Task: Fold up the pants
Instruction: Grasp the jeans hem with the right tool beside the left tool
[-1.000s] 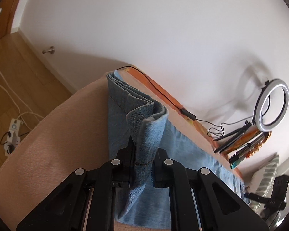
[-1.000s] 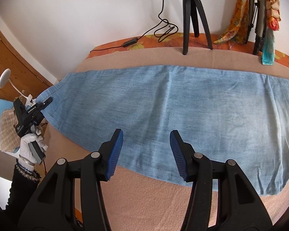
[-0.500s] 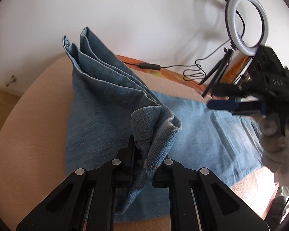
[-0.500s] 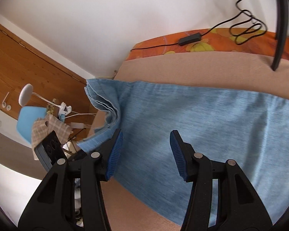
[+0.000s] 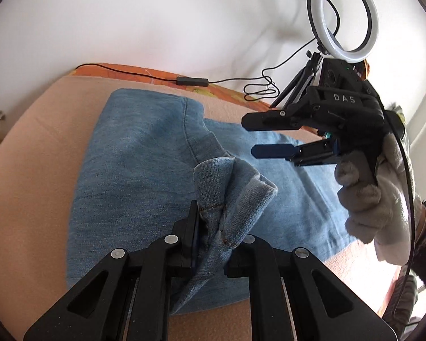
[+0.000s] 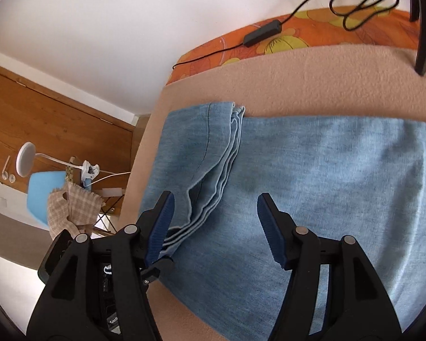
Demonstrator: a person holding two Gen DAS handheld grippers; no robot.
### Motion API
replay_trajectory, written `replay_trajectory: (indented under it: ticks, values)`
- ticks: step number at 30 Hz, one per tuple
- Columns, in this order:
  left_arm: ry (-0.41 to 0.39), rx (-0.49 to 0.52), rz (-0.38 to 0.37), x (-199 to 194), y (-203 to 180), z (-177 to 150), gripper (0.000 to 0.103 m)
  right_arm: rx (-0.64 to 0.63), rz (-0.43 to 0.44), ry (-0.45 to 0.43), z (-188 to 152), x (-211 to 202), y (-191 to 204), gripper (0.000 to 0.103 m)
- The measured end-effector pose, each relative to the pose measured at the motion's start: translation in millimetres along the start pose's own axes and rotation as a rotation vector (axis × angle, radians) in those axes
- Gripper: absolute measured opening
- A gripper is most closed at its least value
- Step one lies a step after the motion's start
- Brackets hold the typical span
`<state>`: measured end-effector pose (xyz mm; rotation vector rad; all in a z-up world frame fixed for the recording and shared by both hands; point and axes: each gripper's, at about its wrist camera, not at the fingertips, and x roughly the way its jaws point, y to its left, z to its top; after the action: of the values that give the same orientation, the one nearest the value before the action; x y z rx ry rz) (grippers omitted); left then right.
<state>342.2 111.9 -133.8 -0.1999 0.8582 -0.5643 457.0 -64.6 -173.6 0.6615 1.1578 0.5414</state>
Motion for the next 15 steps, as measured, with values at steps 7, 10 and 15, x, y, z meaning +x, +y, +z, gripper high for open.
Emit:
replay_trajectory:
  ticks: [7, 10, 15]
  values:
    - [-0.017, 0.04, -0.012, -6.0, -29.5, 7.5, 0.01, 0.056, 0.054, 0.029, 6.7, 27.8, 7.5, 0.07]
    - [-0.005, 0.073, -0.012, 0.4, -45.4, 8.8, 0.01, 0.051, 0.031, -0.009, 10.2, 28.6, 12.0, 0.056]
    - [0.011, 0.099, -0.017, 2.0, -63.5, 5.7, 0.01, -0.07, -0.096, -0.061, 14.2, 8.0, 28.2, 0.012]
